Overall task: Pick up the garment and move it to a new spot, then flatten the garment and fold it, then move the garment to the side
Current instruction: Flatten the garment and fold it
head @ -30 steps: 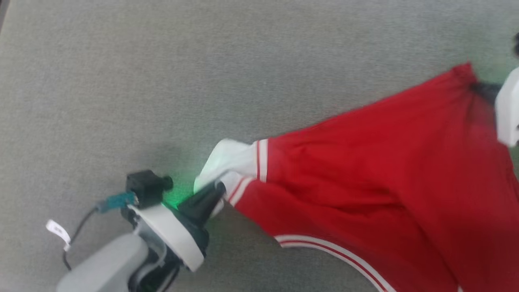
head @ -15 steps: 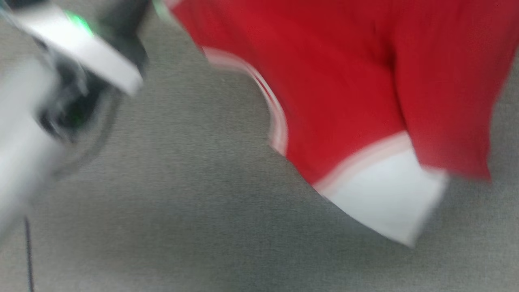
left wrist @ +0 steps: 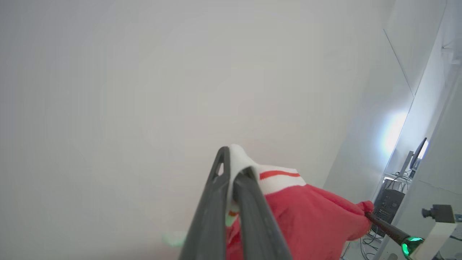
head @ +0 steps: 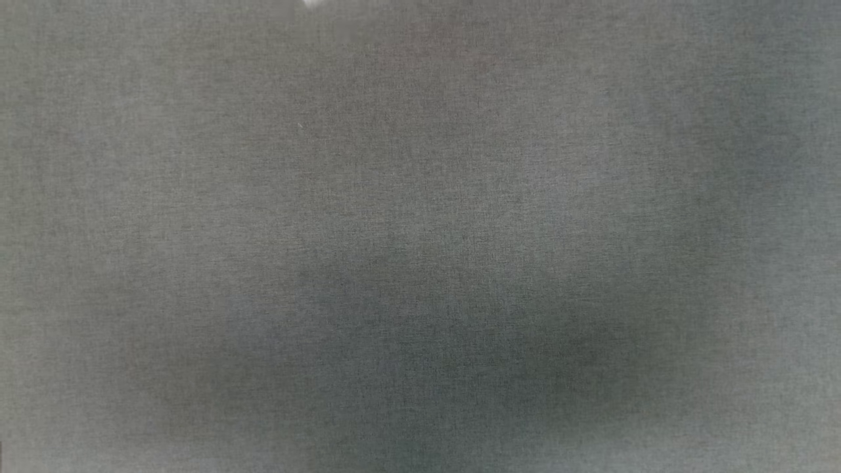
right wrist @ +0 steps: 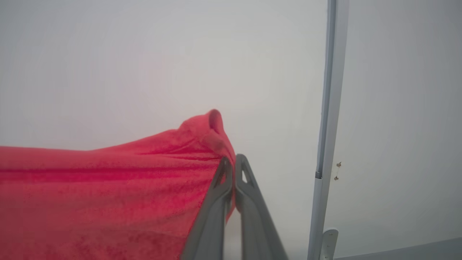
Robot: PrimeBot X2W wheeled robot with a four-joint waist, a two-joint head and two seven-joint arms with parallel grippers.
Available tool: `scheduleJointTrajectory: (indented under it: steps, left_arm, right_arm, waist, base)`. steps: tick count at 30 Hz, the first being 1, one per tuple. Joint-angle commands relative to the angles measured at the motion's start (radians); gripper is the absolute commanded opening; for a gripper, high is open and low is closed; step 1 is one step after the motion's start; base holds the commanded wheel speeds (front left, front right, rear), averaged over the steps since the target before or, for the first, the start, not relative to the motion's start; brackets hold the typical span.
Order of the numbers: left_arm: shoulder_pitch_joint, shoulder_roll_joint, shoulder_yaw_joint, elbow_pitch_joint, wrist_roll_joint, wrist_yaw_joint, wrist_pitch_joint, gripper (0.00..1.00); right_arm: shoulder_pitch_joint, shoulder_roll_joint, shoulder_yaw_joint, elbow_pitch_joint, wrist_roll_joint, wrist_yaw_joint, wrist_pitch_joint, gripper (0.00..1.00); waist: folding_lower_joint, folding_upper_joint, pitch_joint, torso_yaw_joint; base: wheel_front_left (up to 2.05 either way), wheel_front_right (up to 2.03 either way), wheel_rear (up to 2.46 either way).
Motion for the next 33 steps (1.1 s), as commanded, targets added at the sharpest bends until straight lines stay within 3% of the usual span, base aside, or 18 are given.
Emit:
scheduleJointTrajectory:
  steps: [1, 6, 10, 14, 20, 26, 33]
  left_arm:
    - [0.004, 0.017, 0.004, 0.005, -0.028, 0.004, -0.009, 0.00]
    - [0.170, 0.022, -0.035, -0.095, -0.098, 0.004, -0.026, 0.00]
    - [0.407, 0.051, -0.053, -0.243, -0.154, 0.004, -0.051, 0.00]
    - [0.679, 0.075, -0.055, -0.378, -0.159, 0.003, -0.064, 0.00]
    - [0.984, 0.048, -0.038, -0.466, -0.092, 0.003, -0.066, 0.00]
    - [1.295, 0.024, 0.048, -0.605, -0.006, 0.003, -0.066, 0.00]
    - [1.538, 0.089, 0.109, -0.775, 0.037, 0.003, -0.067, 0.00]
  right_arm:
    - [0.013, -0.014, 0.003, 0.031, -0.006, -0.005, -0.010, 0.00]
    - [0.119, -0.011, 0.064, 0.063, 0.032, -0.005, -0.001, 0.00]
    - [0.265, -0.008, 0.136, 0.037, 0.098, -0.004, 0.014, 0.00]
    - [0.454, -0.027, 0.211, -0.055, 0.202, -0.003, 0.047, 0.00]
    - [0.747, -0.091, 0.260, -0.230, 0.317, -0.003, 0.074, 0.00]
    - [1.128, -0.138, 0.194, -0.472, 0.431, -0.003, 0.128, 0.00]
    - [1.444, -0.115, 0.044, -0.709, 0.450, -0.003, 0.190, 0.00]
  waist:
    - [0.0000, 0.0000, -0.008, 0.000]
    - [0.0000, 0.0000, -0.024, 0.010]
    - [0.0000, 0.0000, -0.045, 0.014]
    - [0.0000, 0.0000, -0.073, 0.020]
    - [0.0000, 0.0000, -0.114, 0.043]
    - [0.0000, 0.0000, -0.174, 0.056]
    - [0.0000, 0.0000, -0.202, 0.062]
  base:
    - [0.00, 0.00, 0.00]
    - [0.00, 0.00, 0.00]
    - [0.00, 0.00, 0.00]
    - [0.00, 0.00, 0.00]
    - [0.00, 0.00, 0.00]
    - [0.00, 0.00, 0.00]
    - [0.00, 0.00, 0.00]
